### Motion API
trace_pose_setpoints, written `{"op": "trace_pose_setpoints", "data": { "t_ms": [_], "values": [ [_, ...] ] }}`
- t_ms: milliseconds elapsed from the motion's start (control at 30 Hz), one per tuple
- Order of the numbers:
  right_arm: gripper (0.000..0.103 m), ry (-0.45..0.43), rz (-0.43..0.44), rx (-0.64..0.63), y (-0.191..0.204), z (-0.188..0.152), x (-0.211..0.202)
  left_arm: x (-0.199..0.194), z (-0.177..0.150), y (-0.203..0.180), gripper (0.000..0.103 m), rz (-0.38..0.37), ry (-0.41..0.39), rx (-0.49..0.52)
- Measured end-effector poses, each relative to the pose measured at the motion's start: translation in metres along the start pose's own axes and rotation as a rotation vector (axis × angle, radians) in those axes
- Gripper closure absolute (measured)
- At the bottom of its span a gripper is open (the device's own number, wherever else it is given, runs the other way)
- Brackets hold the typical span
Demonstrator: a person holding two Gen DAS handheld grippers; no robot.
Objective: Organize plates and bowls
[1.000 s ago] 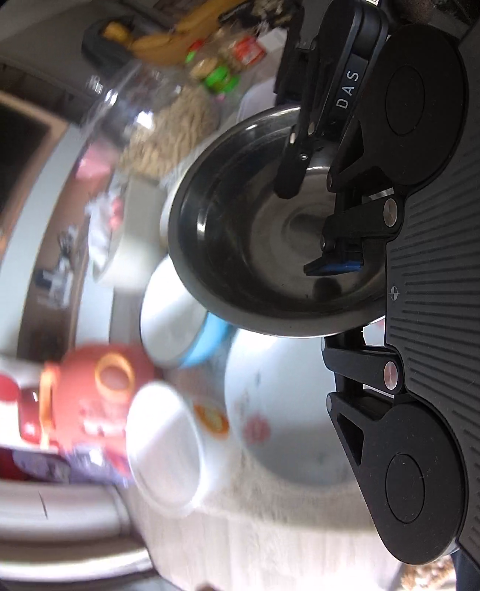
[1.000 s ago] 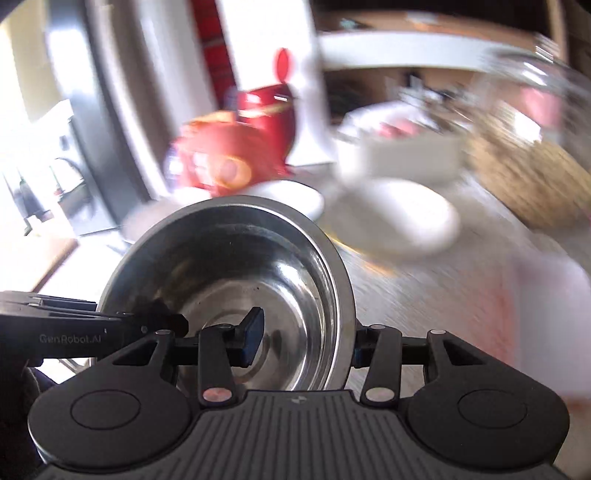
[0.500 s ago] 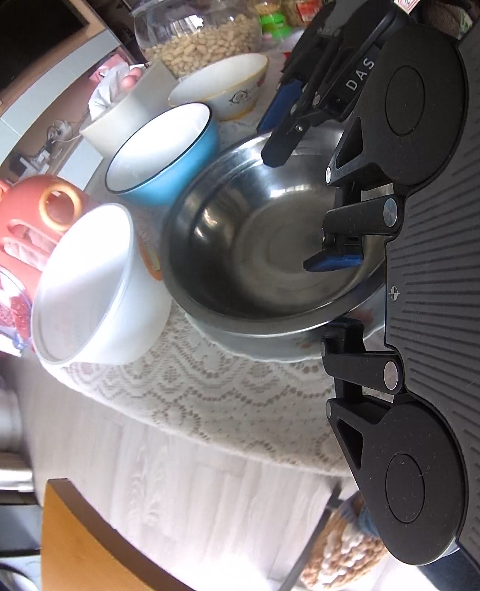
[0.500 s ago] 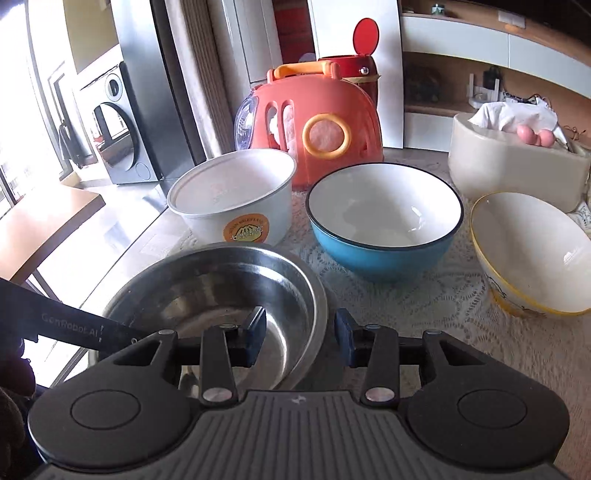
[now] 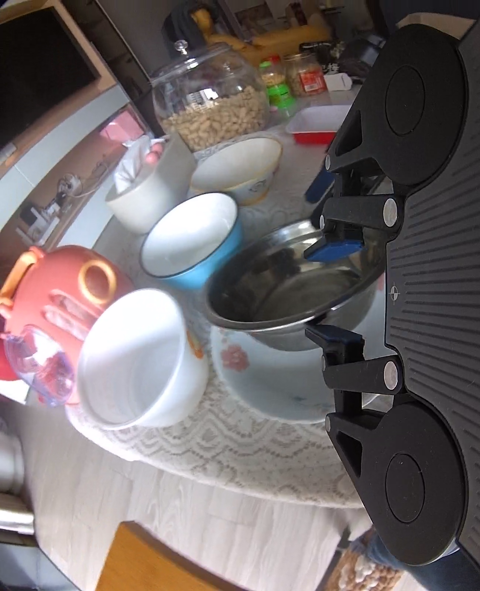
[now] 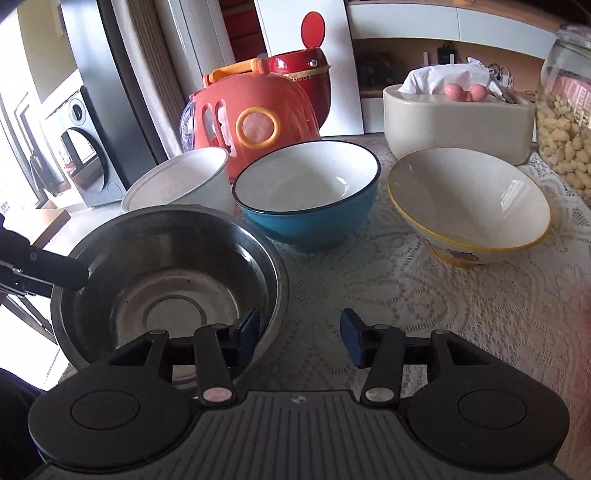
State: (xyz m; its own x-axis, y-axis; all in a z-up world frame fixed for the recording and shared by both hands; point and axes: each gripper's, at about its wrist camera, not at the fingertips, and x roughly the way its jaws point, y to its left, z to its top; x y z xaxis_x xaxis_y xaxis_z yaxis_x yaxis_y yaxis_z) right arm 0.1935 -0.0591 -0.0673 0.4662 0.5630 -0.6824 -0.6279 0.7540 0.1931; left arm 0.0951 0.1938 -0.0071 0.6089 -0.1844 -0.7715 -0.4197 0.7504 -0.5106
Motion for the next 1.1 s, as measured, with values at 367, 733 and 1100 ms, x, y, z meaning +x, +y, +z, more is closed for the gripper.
{"op": "trace_pose_setpoints", "data": {
  "t_ms": [367, 733, 1100],
  "values": [
    [0.041, -0.023, 0.018, 0.018, 0.006, 0.006, -0.001, 0.026, -0.01, -0.003, 0.062, 0.365, -0.093, 0.171],
    [0.041, 0.103, 0.123, 0.114, 0.014, 0.008, 0.029, 0.059, -0.016, 0.044, 0.066, 0.203, -0.01, -0.032],
    [0.039, 0.2, 0.167, 0.065, 0.059, -0.011, 0.037, 0.044, -0.019, 0.058, 0.073, 0.251, -0.064, -0.111]
  ]
}}
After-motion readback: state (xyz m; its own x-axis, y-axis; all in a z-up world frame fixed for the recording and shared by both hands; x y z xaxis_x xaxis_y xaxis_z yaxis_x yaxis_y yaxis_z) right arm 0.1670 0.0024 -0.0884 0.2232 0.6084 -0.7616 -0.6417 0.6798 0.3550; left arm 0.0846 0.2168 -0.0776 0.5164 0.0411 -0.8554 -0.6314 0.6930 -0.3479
